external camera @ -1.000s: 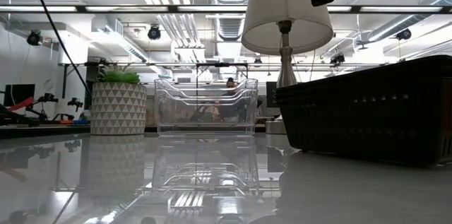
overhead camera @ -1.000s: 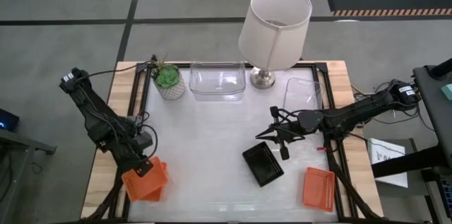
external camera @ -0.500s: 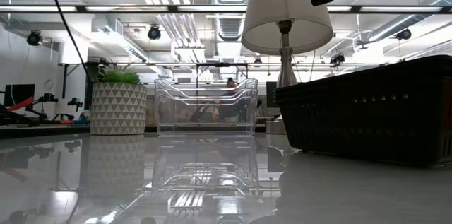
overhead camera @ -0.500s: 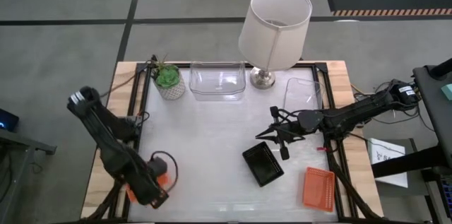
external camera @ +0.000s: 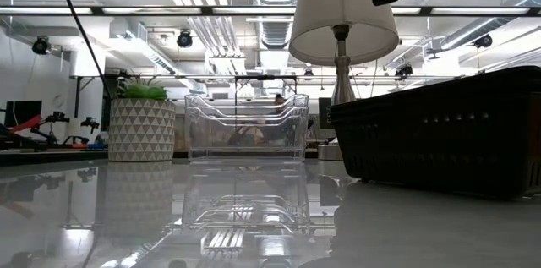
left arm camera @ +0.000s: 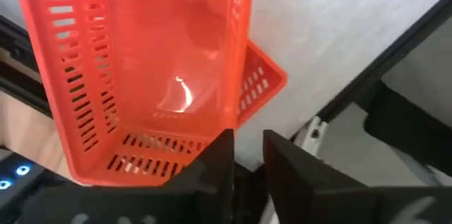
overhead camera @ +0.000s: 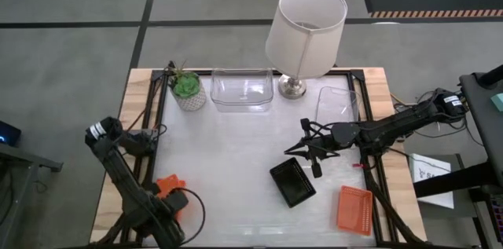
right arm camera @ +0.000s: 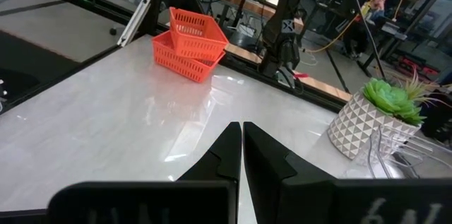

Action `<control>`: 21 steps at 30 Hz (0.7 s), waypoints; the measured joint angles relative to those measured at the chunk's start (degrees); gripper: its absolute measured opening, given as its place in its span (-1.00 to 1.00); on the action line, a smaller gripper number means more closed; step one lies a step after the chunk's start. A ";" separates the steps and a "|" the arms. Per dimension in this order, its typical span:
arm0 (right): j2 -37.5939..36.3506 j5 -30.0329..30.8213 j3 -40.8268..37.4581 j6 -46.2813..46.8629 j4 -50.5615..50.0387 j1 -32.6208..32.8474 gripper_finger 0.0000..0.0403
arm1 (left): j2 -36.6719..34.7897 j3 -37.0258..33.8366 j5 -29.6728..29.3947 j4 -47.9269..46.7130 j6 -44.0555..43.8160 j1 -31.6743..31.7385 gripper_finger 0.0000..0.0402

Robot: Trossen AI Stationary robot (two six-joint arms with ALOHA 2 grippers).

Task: Stack baskets by color
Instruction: Stack the middle orange bin on the left orange bin

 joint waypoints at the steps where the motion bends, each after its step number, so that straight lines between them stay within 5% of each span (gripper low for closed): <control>1: 0.00 0.00 0.00 0.10 -0.02 0.00 -0.96 | -0.02 -0.47 -0.44 0.03 0.26 -0.23 -0.65; 7: 0.00 0.00 0.00 0.45 -0.02 0.00 -0.96 | -0.24 -2.12 -4.92 0.07 2.83 -2.54 -0.49; 21: 0.00 -0.02 0.00 0.62 -0.34 0.00 -0.96 | -0.15 -6.85 -6.52 5.77 1.69 -3.84 -0.48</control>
